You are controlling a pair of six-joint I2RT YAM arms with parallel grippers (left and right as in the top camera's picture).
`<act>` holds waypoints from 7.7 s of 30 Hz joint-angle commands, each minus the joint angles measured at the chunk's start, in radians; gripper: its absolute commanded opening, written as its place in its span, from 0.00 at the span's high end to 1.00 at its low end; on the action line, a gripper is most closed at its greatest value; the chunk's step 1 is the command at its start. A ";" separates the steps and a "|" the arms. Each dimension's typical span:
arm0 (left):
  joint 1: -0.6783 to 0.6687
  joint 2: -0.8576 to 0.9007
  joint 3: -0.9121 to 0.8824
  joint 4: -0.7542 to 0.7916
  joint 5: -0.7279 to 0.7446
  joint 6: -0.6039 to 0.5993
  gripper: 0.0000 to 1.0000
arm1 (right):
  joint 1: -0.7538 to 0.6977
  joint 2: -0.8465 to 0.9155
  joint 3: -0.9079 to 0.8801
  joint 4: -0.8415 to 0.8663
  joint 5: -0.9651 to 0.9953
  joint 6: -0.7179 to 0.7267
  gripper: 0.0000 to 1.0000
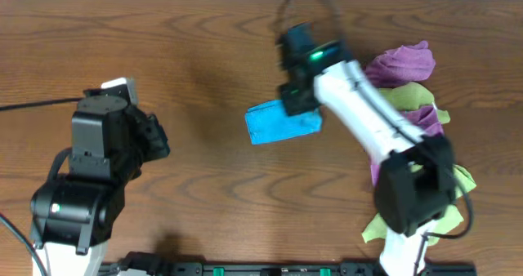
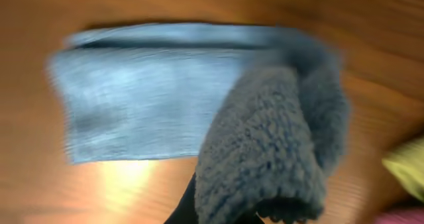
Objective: Fold the cloth
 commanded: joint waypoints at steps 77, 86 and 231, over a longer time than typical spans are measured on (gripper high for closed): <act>-0.103 0.801 -0.346 0.930 0.604 -0.502 0.05 | -0.113 0.186 0.017 0.082 -0.319 0.041 0.98; -0.103 0.801 -0.346 0.929 0.599 -0.502 0.05 | -0.036 0.187 0.017 0.133 -0.319 0.041 0.99; -0.047 0.957 -0.347 0.952 0.702 -0.180 0.05 | -0.105 0.130 -0.281 0.412 -0.399 0.082 0.98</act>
